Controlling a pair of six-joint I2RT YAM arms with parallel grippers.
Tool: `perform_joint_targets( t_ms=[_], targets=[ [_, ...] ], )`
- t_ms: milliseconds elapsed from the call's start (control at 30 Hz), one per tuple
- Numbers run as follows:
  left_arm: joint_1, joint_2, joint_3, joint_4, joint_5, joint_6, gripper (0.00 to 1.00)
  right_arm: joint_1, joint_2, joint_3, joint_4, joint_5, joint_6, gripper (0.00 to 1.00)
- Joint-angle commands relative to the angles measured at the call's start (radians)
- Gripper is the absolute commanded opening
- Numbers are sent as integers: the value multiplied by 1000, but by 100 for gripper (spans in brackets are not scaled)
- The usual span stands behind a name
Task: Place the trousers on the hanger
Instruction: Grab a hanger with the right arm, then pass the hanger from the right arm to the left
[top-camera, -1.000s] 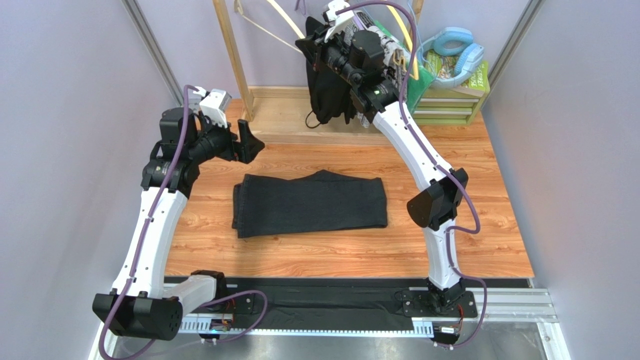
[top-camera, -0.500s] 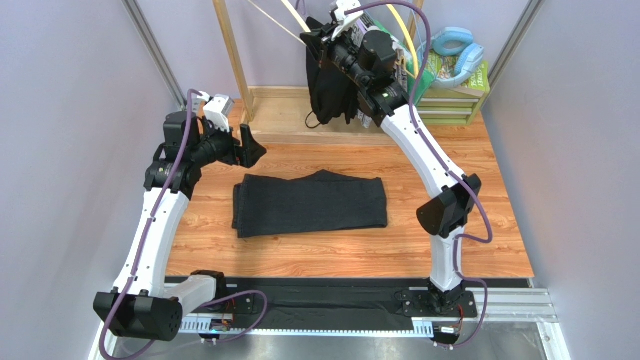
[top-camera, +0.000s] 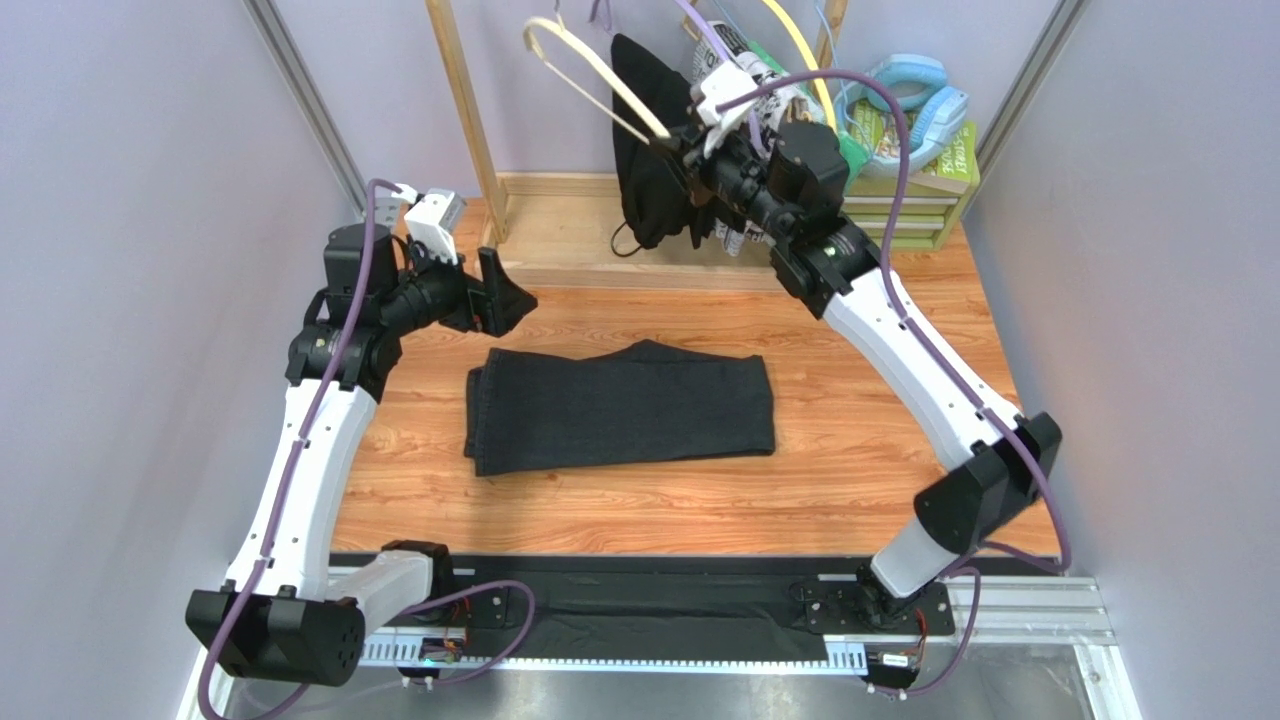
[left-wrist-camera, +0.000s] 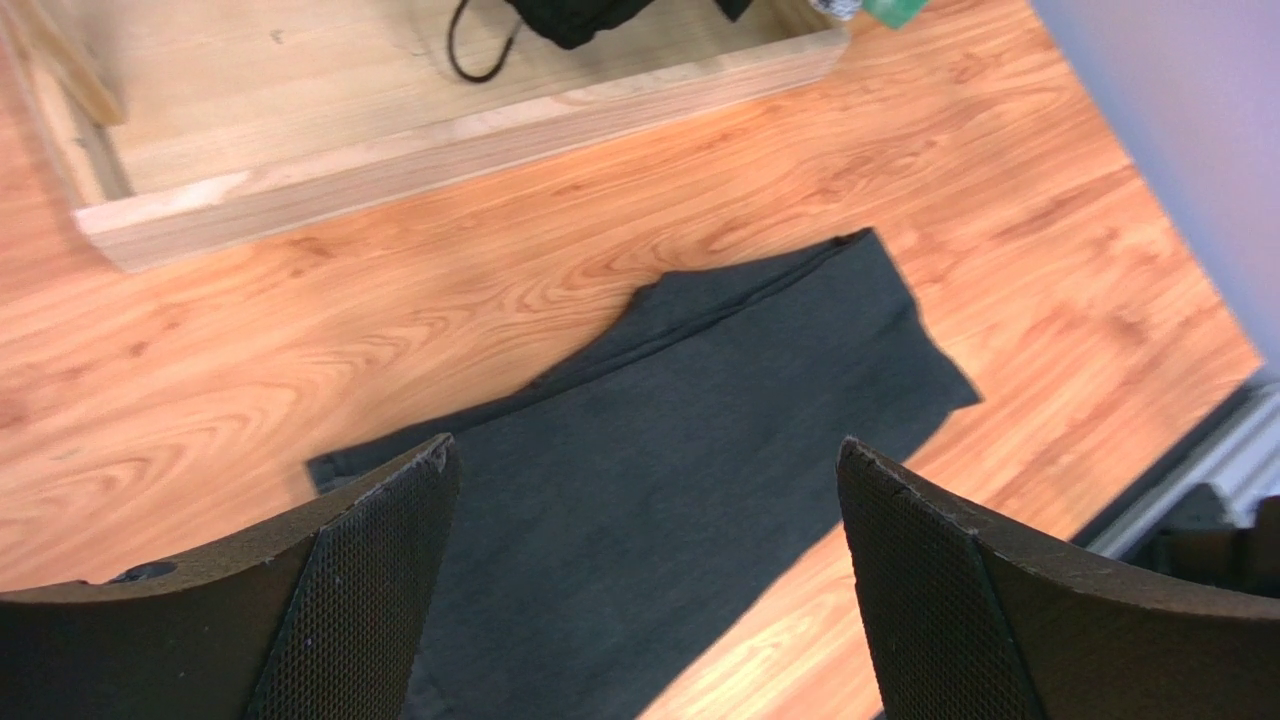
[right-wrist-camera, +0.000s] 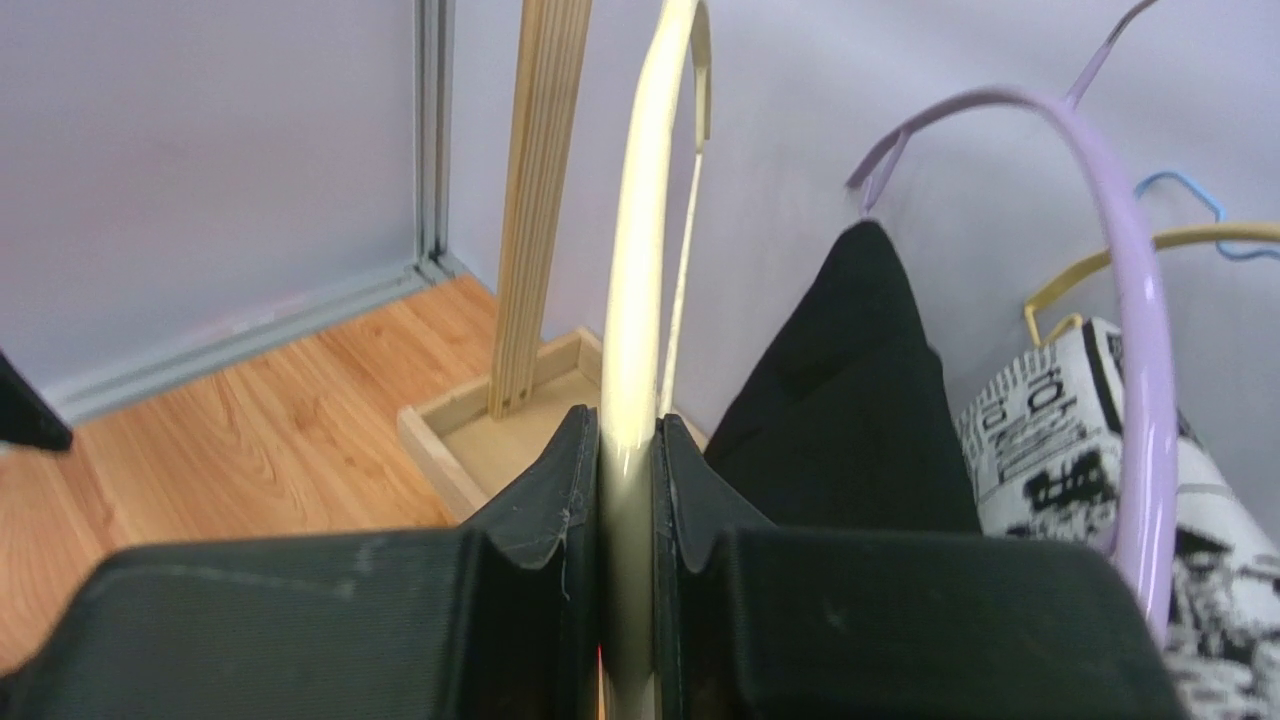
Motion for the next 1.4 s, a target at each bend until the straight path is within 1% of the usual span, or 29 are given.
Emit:
perform_joint_targets(
  t_ms=[0,33,67,100,133,167,200,233,267,300,333,367,400,467,500,533,600,633,733,767,933,1133,1233,1267,1333,1367],
  targets=[
    [13,-53,42,59,72,-123,100,28,-164,-172,39,7,-182,0],
    [22,-63,40,78,74,-153,100,41,-187,-225,39,24,-224,0],
    [31,-70,37,101,95,-228,100,57,-238,-311,39,71,-268,0],
    [42,-81,48,145,107,-256,100,100,-261,-362,39,99,-317,0],
    [62,-83,65,150,107,-282,100,122,-287,-402,10,123,-397,0],
    [73,-81,83,144,101,-302,100,146,-308,-490,10,168,-437,0],
    [76,-73,114,124,101,-354,100,198,-353,-532,16,192,-469,0],
    [105,-70,123,110,101,-382,100,228,-370,-577,26,225,-539,0],
    [111,-69,128,92,109,-408,100,261,-387,-629,57,325,-575,0],
    [116,-70,113,66,123,-455,99,324,-414,-723,81,378,-606,0],
    [117,-76,94,56,135,-474,97,353,-425,-779,168,437,-632,0],
    [117,-84,70,53,164,-503,95,384,-433,-815,190,526,-672,0],
    [117,-101,12,58,173,-528,93,442,-434,-877,238,567,-701,0],
    [117,-121,-51,64,179,-591,91,491,-421,-931,318,678,-774,0],
    [117,-139,-112,68,176,-604,91,534,-412,-954,344,708,-787,0],
    [116,-147,-140,70,172,-633,91,550,-392,-974,376,734,-790,0],
    [117,-162,-205,79,147,-660,90,587,-370,-990,395,791,-810,0],
    [117,-162,-217,79,138,-664,89,599,-358,-1009,451,808,-833,0],
    [117,-146,-227,81,91,-663,88,630,-310,-1011,516,854,-879,0],
    [117,-139,-230,84,65,-677,87,636,-304,-1008,516,855,-879,0],
    [117,-58,-202,134,38,-684,81,679,-303,-1017,545,857,-914,0],
    [122,-4,-187,257,29,-726,72,716,-289,-990,537,860,-913,0],
    [124,23,-170,271,25,-732,66,729,-283,-987,550,854,-911,0],
    [124,28,-170,279,26,-735,59,728,-281,-984,550,860,-904,0],
    [124,32,-180,294,38,-746,51,729,-278,-981,550,861,-902,0],
    [125,34,-185,294,43,-753,44,729,-276,-979,550,861,-902,0]
  ],
)
